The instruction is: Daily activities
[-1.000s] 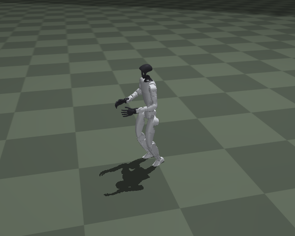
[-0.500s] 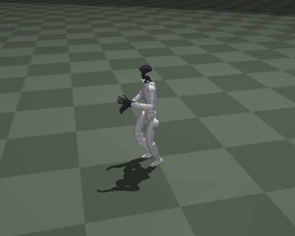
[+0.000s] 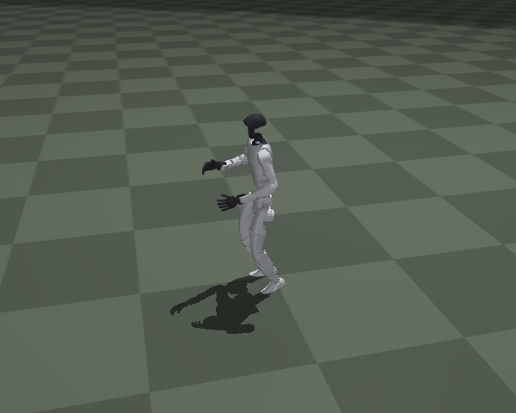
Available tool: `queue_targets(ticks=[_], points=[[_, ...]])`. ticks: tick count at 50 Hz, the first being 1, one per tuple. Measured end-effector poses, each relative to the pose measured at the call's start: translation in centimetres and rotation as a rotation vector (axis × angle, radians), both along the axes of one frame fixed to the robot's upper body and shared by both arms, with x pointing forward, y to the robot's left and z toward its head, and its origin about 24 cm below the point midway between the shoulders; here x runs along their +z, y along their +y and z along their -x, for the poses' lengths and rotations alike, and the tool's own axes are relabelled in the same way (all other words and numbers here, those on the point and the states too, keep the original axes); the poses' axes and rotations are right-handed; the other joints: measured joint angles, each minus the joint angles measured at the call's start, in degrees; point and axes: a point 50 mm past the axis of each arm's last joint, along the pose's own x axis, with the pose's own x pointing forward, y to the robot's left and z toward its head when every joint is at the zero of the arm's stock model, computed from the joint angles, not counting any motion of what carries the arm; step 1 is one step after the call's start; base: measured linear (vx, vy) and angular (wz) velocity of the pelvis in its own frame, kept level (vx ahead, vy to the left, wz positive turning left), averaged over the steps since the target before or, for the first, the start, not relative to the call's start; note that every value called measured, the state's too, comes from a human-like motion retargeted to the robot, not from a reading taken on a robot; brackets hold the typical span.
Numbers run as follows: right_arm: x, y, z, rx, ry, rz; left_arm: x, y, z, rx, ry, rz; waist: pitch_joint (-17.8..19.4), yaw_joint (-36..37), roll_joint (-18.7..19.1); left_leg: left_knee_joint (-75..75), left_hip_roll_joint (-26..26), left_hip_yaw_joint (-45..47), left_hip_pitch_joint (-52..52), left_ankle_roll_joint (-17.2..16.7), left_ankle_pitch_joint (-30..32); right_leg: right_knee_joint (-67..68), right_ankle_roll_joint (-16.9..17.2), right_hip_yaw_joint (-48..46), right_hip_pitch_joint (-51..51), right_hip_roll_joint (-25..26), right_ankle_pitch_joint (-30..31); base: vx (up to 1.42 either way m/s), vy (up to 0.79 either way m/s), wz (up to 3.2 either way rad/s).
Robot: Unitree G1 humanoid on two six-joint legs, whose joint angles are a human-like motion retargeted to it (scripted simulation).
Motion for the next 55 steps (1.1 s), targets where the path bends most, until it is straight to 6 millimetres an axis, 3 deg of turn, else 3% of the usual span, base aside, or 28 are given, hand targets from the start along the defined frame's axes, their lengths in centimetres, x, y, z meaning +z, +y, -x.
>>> queue_targets(ticks=[4,10,12,15,19,23,26,30,35,38,44,47,51,55], points=[[-4.0,-2.4,-0.7,-0.121,0.154,0.094,3.5,-1.1,-2.1,-0.072,-0.171,-0.083,0.05,-0.52,0.74,-0.97,0.68,0.89,0.70,0.36,-3.39,0.35,1.39,-0.86,0.34,0.37,-1.60,0.01,0.03,0.05],[-11.1,-4.9,0.3,-0.197,0.441,0.224,12.6,-2.6,-5.1,-0.062,-0.594,-0.126,0.04,-1.18,0.30,-8.26,-2.18,1.41,3.43,0.25,-2.13,2.64,1.95,-0.05,-0.81,-1.19,-1.57,-0.01,0.04,0.15],[-12.1,-5.0,0.7,-0.190,0.477,0.244,15.2,-2.8,-5.5,-0.036,-0.709,-0.109,-0.27,-1.43,-0.05,-12.63,-3.66,1.42,4.59,0.12,0.28,1.89,2.03,0.42,-1.14,-1.73,-0.64,0.00,0.00,0.00],[-12.2,-4.8,1.0,-0.180,0.470,0.259,16.9,-2.8,-5.8,-0.003,-0.783,-0.086,-0.81,-1.60,0.05,-16.94,-4.50,1.24,5.79,0.16,3.22,-0.93,1.92,0.97,-0.54,-1.43,1.11,0.00,0.00,0.00],[-10.4,-4.0,0.7,-0.161,0.378,0.243,14.4,-2.0,-6.2,0.040,-0.671,-0.105,-0.56,-1.45,-0.80,-15.50,-4.56,1.78,6.04,0.68,3.52,-0.97,1.96,1.43,0.08,-1.91,0.28,-0.05,-0.07,-0.19],[-7.0,-3.2,-0.3,-0.147,0.233,0.211,8.2,-0.4,-5.9,0.054,-0.401,-0.201,0.08,-1.18,-1.29,-12.42,-3.50,2.52,5.33,0.86,2.79,-2.23,2.15,0.93,0.97,-1.62,-0.64,-0.02,-0.09,-0.32],[-4.8,-2.9,-0.7,-0.144,0.142,0.180,3.2,0.5,-4.4,0.019,-0.184,-0.271,0.69,-0.90,-1.37,-8.86,-2.07,2.83,4.21,0.85,2.27,-2.82,1.78,0.66,1.33,-0.90,-0.84,0.00,-0.09,-0.35],[-2.8,-2.9,-0.7,-0.150,0.068,0.108,-0.6,0.7,-2.0,-0.044,-0.015,-0.279,1.12,-0.41,-1.02,-5.24,-0.15,2.91,2.68,0.96,2.20,-3.52,1.21,0.58,1.37,0.45,-0.19,0.02,-0.08,-0.27],[-2.4,-2.9,0.1,-0.157,0.065,0.007,0.2,-0.1,-1.2,-0.094,-0.050,-0.229,0.91,-0.21,-0.09,-3.33,1.02,2.39,1.52,1.13,1.90,-3.87,0.84,0.23,1.39,1.63,0.49,0.03,-0.05,-0.08],[-3.5,-3.3,0.5,-0.178,0.116,-0.029,2.9,-1.0,-2.3,-0.102,-0.174,-0.194,0.86,-0.34,0.39,-2.68,1.29,2.08,1.26,1.07,1.01,-3.51,1.02,-0.35,1.59,1.86,0.15,0.05,-0.04,0.12],[-7.7,-3.5,1.4,-0.177,0.329,-0.059,9.2,-3.0,-4.5,-0.107,-0.444,-0.105,1.52,-0.19,1.41,-1.14,1.56,1.29,1.20,0.93,-0.83,-2.76,1.22,-1.67,2.70,1.90,-1.18,0.04,-0.03,0.20],[-8.5,-3.3,1.5,-0.157,0.382,-0.073,10.9,-3.6,-4.8,-0.108,-0.508,-0.050,1.95,-0.22,1.89,-0.34,1.61,0.80,1.05,0.73,-0.88,-3.28,0.63,-1.80,3.64,2.15,-1.32,0.02,0.00,0.13],[-8.5,-3.0,1.4,-0.141,0.388,-0.092,10.8,-3.6,-4.7,-0.087,-0.496,0.007,2.30,-0.22,2.51,-0.24,1.37,-0.15,0.71,0.27,-0.65,-4.92,0.64,-2.13,5.12,2.51,-0.55,0.00,0.00,0.00],[-7.1,-2.8,0.9,-0.134,0.324,-0.096,8.4,-2.9,-4.0,-0.046,-0.390,0.035,2.65,-0.15,2.85,-0.22,1.20,-0.64,0.63,0.35,-2.01,-4.67,0.94,-2.63,6.07,2.20,-1.11,0.04,0.07,-0.03]])
